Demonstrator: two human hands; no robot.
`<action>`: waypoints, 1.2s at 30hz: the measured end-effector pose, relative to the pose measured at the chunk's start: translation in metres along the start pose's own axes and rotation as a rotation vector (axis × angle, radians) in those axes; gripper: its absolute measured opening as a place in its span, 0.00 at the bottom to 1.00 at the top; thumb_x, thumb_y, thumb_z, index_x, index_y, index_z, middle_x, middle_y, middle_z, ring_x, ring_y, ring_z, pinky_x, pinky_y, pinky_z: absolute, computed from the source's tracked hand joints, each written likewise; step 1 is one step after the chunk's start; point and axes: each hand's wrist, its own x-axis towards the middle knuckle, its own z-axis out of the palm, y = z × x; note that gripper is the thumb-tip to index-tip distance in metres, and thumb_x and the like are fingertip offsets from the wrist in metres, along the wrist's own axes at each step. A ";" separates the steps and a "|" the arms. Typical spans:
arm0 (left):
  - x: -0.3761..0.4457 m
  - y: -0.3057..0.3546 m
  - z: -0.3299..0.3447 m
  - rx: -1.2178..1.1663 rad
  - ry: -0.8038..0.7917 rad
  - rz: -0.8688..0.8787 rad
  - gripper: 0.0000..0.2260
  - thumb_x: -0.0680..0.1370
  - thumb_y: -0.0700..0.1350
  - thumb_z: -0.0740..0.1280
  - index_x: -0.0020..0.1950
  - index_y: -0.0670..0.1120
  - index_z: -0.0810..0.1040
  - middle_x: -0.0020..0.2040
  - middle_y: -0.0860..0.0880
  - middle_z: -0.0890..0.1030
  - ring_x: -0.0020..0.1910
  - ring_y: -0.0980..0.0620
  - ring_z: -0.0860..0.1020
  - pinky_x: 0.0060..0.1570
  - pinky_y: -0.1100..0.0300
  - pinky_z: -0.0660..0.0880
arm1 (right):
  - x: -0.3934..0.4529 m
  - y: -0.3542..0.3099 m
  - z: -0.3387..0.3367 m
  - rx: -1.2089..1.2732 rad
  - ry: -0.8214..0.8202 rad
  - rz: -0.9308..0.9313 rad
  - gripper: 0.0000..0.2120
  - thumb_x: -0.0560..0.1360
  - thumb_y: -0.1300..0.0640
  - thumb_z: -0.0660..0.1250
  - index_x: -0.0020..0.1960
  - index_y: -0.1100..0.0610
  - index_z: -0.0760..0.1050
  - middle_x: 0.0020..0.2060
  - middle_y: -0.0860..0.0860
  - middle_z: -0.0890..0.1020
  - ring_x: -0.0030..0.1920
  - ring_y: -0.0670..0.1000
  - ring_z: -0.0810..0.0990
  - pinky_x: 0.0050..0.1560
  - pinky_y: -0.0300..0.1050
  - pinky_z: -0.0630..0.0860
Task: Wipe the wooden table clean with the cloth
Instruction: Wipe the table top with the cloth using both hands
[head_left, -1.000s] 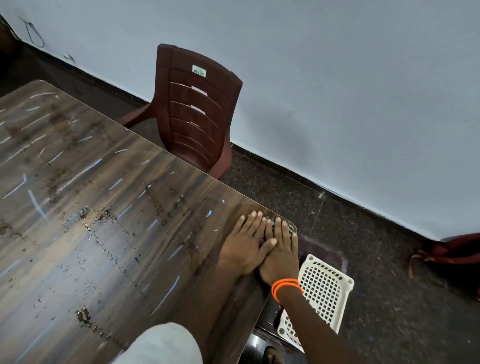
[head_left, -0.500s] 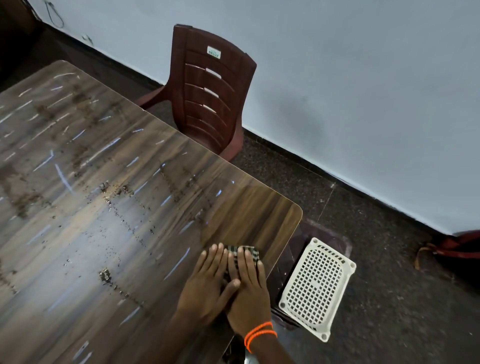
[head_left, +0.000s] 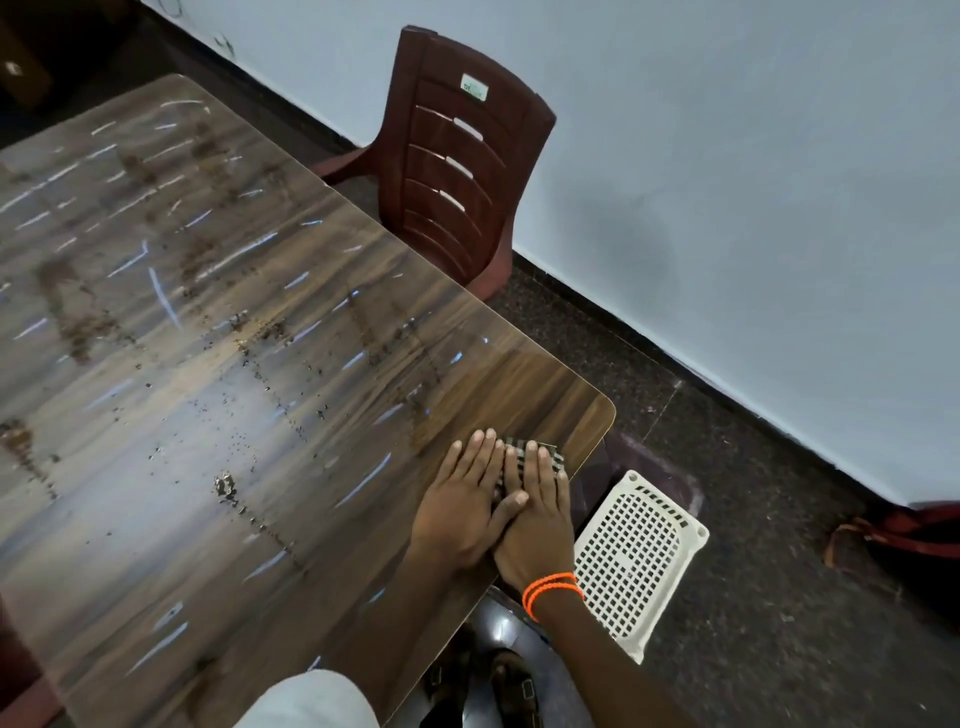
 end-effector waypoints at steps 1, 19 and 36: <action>-0.012 -0.009 0.001 -0.008 0.005 -0.030 0.36 0.83 0.67 0.41 0.83 0.44 0.51 0.84 0.46 0.50 0.82 0.53 0.41 0.80 0.48 0.45 | -0.003 -0.012 0.002 0.009 -0.017 -0.037 0.33 0.79 0.49 0.55 0.82 0.57 0.54 0.82 0.57 0.55 0.82 0.56 0.48 0.78 0.60 0.55; -0.060 -0.003 0.006 -0.149 0.124 -0.236 0.38 0.83 0.68 0.41 0.83 0.42 0.54 0.83 0.44 0.51 0.82 0.50 0.42 0.80 0.49 0.43 | -0.013 -0.015 0.012 -0.058 -0.056 -0.308 0.35 0.79 0.45 0.57 0.83 0.49 0.49 0.82 0.51 0.53 0.82 0.53 0.48 0.78 0.60 0.53; -0.202 -0.100 0.014 -0.102 0.074 -0.261 0.34 0.84 0.66 0.44 0.83 0.45 0.52 0.84 0.45 0.49 0.82 0.51 0.43 0.80 0.45 0.49 | -0.099 -0.151 0.041 0.053 -0.132 -0.368 0.35 0.78 0.49 0.55 0.83 0.51 0.48 0.83 0.52 0.51 0.82 0.54 0.46 0.78 0.57 0.49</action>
